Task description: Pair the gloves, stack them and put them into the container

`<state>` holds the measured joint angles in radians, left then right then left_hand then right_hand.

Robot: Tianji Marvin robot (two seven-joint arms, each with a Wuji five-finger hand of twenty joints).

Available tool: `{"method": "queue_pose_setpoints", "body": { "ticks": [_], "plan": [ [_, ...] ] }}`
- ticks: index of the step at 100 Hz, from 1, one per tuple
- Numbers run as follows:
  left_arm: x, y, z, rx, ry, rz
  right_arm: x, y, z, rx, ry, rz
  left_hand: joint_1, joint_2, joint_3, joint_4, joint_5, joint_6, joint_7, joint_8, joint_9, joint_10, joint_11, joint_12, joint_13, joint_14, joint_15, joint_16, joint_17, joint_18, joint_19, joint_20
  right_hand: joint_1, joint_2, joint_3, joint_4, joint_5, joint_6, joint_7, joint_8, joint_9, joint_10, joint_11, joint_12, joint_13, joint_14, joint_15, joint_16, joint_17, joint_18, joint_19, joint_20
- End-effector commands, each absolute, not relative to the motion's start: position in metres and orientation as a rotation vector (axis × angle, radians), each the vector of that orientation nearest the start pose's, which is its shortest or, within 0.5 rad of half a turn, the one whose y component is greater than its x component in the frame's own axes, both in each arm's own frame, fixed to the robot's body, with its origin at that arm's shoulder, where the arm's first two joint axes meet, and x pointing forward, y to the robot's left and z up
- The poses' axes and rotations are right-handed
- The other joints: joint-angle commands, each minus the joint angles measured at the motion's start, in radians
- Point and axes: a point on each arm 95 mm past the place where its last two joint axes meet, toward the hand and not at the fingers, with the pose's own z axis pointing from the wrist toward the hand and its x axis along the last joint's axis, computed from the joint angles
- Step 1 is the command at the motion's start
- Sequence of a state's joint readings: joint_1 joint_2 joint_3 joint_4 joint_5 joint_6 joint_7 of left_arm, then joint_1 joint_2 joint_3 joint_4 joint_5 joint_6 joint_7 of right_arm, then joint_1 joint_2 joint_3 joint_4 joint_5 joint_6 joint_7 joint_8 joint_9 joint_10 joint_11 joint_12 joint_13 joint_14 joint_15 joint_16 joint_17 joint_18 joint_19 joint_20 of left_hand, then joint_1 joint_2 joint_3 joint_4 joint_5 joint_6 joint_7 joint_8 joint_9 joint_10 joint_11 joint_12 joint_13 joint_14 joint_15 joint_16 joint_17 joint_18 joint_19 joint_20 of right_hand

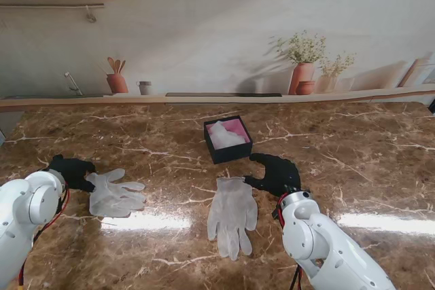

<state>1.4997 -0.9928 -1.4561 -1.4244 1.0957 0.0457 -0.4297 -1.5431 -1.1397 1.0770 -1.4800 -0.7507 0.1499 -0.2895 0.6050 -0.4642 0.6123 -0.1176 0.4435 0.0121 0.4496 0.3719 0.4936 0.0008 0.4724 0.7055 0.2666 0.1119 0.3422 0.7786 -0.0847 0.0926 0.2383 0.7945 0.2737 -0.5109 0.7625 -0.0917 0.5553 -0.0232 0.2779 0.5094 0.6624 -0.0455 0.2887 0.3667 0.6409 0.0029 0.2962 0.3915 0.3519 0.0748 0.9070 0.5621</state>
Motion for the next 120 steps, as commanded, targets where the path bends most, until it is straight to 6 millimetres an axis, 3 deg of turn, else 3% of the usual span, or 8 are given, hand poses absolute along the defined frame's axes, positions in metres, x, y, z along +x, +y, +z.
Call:
{"method": "queue_pose_setpoints", "body": {
  "ticks": [1,9,13,21,67,94,105,120],
  "plan": [
    [0.425,0.167,-0.345,-1.531,1.618,-0.77,0.39,0.019,-0.369,1.469,1.205,1.546,0.016,0.024,-0.011,-0.004,0.028,-0.052,0.118,0.1,0.005,-0.009,0.015,0.007,-0.002,0.018,0.021,0.001,-0.007,-0.002,-0.035,-0.009,-0.035,0.0,0.017,0.021,0.011,-0.02,0.004,-0.012,0.011,-0.002,-0.014,-0.006,0.014,-0.002,-0.005,-0.001,0.003,0.002,0.022,0.004],
    [0.425,0.167,-0.348,-1.542,1.613,-0.779,0.39,0.02,-0.368,1.466,1.204,1.548,0.134,0.043,-0.101,-0.045,0.08,-0.111,0.272,0.245,0.008,-0.01,0.012,0.001,-0.001,0.014,0.022,-0.005,-0.007,-0.007,-0.033,-0.006,-0.034,0.001,0.023,0.021,0.01,-0.02,0.004,-0.013,0.013,-0.002,-0.013,-0.005,0.016,-0.002,-0.004,0.0,0.002,0.002,0.022,0.004],
    [0.425,0.166,-0.35,-1.552,1.599,-0.802,0.39,0.02,-0.368,1.464,1.204,1.549,0.255,0.07,-0.255,-0.026,0.105,-0.167,0.355,0.268,0.012,-0.009,0.006,-0.008,-0.003,0.012,0.022,-0.009,-0.006,-0.011,-0.033,-0.006,-0.035,0.001,0.026,0.021,0.011,-0.021,0.004,-0.013,0.014,-0.003,-0.013,-0.005,0.016,-0.002,-0.004,0.0,0.002,0.002,0.023,0.004],
    [0.424,0.164,-0.352,-1.556,1.577,-0.861,0.389,0.021,-0.368,1.463,1.206,1.549,0.307,0.123,-0.258,-0.019,0.213,-0.222,0.441,0.302,0.044,-0.013,-0.006,-0.028,0.007,0.007,0.025,-0.011,-0.006,-0.017,-0.028,-0.001,-0.036,0.002,0.031,0.021,0.013,-0.023,0.005,-0.013,0.016,-0.003,-0.012,-0.004,0.017,-0.003,-0.004,0.001,0.002,0.003,0.023,0.004],
    [0.404,0.116,-0.307,-1.562,1.446,-1.405,0.376,0.041,-0.35,1.392,1.204,1.664,0.446,0.286,-0.483,0.016,0.317,-0.158,0.368,0.413,0.169,-0.028,-0.067,-0.145,0.03,-0.002,-0.01,-0.076,-0.01,-0.024,-0.007,0.049,-0.035,-0.006,0.075,0.017,0.062,-0.031,0.027,-0.01,0.081,0.003,0.01,0.009,0.053,0.004,0.018,0.011,0.011,0.001,0.03,0.005],
    [0.392,0.071,-0.276,-1.595,1.352,-1.734,0.363,0.055,-0.331,1.39,1.21,1.786,0.433,0.256,-0.475,0.031,0.357,-0.166,0.338,0.41,0.297,-0.025,-0.092,-0.204,0.115,0.019,-0.001,-0.077,-0.015,-0.01,0.027,0.104,-0.036,-0.017,0.075,0.01,0.086,-0.028,0.037,-0.011,0.127,0.004,0.014,0.022,0.091,0.007,0.051,0.035,0.023,0.0,0.051,0.015],
    [0.387,0.051,-0.266,-1.617,1.312,-1.848,0.359,0.058,-0.323,1.375,1.212,1.824,0.325,0.189,-0.269,-0.007,0.385,-0.151,0.344,0.369,0.309,-0.008,-0.085,-0.201,0.139,0.036,0.004,-0.065,-0.016,0.009,0.051,0.107,-0.035,-0.017,0.048,0.011,0.089,-0.029,0.037,-0.014,0.133,0.003,0.008,0.031,0.098,0.005,0.071,0.059,0.022,-0.002,0.059,0.022],
    [0.382,0.025,-0.257,-1.664,1.274,-1.97,0.349,0.065,-0.312,1.376,1.208,1.896,0.308,0.156,-0.227,-0.01,0.416,-0.133,0.34,0.332,0.325,0.004,-0.067,-0.186,0.155,0.046,0.01,-0.062,-0.015,0.027,0.056,0.099,-0.028,-0.017,-0.018,0.016,0.141,-0.029,0.068,-0.006,0.201,-0.001,0.062,0.103,0.137,-0.004,0.199,0.171,0.044,-0.003,0.129,0.086]
  ]
}}
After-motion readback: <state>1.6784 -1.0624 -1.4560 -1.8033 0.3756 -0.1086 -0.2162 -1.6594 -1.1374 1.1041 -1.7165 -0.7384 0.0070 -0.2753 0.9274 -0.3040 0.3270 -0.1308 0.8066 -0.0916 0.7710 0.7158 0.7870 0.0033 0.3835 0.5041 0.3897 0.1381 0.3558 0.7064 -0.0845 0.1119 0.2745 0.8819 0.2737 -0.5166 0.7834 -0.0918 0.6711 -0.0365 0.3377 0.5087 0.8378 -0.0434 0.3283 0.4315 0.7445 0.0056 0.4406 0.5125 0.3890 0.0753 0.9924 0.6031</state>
